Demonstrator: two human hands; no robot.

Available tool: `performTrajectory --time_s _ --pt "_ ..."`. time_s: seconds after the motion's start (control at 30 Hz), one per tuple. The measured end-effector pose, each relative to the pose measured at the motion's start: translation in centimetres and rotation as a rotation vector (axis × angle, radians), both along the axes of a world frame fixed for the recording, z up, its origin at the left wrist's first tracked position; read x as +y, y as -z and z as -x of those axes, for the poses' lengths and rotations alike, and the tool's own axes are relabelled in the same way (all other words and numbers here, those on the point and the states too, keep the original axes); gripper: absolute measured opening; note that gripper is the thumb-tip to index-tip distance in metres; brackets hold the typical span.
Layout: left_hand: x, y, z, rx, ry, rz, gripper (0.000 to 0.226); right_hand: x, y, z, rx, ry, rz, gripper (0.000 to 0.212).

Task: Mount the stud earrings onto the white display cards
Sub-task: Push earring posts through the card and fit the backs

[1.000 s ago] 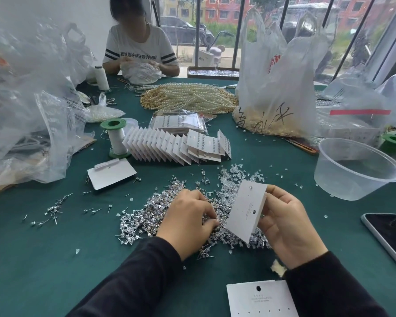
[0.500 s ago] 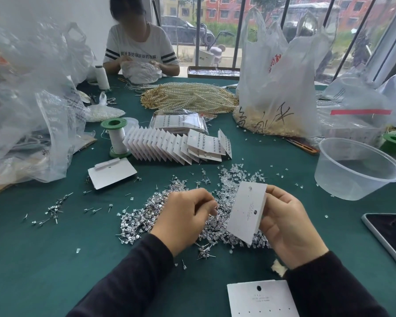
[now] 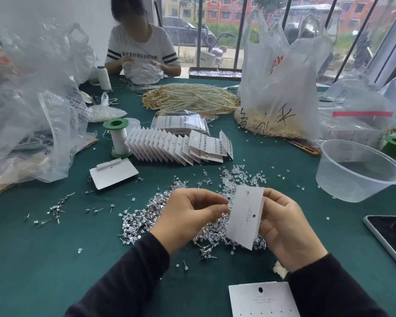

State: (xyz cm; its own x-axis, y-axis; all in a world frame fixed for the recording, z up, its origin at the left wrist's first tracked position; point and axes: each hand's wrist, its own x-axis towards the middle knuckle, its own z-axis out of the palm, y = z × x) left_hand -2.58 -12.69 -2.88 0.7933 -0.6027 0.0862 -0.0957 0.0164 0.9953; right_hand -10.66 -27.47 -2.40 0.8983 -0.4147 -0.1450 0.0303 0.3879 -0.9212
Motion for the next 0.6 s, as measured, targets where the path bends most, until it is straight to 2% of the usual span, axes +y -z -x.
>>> performTrajectory --time_s 0.1,0.23,0.37,0.5,0.6 --pt "-0.2 -0.1 0.4 -0.075 0.021 0.084 0.016 0.3 0.1 0.1 -0.007 -0.050 -0.008 0.010" --pt "-0.5 0.1 0.6 -0.234 -0.002 0.053 0.013 0.9 -0.1 0.2 -0.016 -0.116 -0.015 0.011" --pt "-0.5 0.3 0.4 -0.173 -0.029 0.103 0.020 1.0 -0.2 0.2 -0.020 -0.139 -0.044 0.013" --pt "-0.5 0.0 0.8 -0.125 -0.020 0.187 0.010 1.2 -0.3 0.3 -0.016 -0.170 -0.070 0.027" --pt "-0.6 0.0 0.9 -0.173 -0.017 0.208 0.018 1.2 -0.3 0.2 -0.012 -0.174 -0.119 0.028"
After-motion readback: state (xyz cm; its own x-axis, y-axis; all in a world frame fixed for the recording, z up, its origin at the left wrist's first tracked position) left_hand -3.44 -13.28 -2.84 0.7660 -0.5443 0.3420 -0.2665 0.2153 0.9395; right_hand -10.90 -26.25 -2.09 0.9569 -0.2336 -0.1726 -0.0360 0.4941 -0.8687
